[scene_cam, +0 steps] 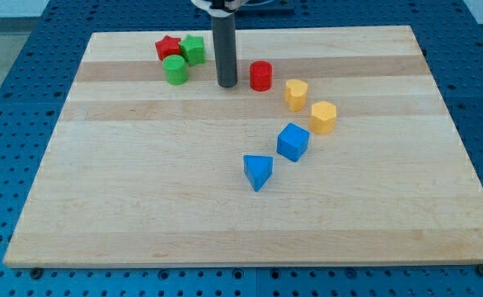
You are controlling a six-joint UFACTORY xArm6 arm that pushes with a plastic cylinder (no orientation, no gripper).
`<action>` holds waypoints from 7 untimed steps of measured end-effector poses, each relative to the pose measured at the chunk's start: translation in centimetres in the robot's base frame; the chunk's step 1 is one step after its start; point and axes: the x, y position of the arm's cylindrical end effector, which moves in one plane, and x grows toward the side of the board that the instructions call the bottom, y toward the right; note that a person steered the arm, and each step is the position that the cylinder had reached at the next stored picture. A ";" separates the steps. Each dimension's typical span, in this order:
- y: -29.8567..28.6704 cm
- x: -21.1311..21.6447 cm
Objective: Push the green circle slightly downwards
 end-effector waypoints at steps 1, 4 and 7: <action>-0.5 -1.3; -5.2 -5.5; -11.7 -5.5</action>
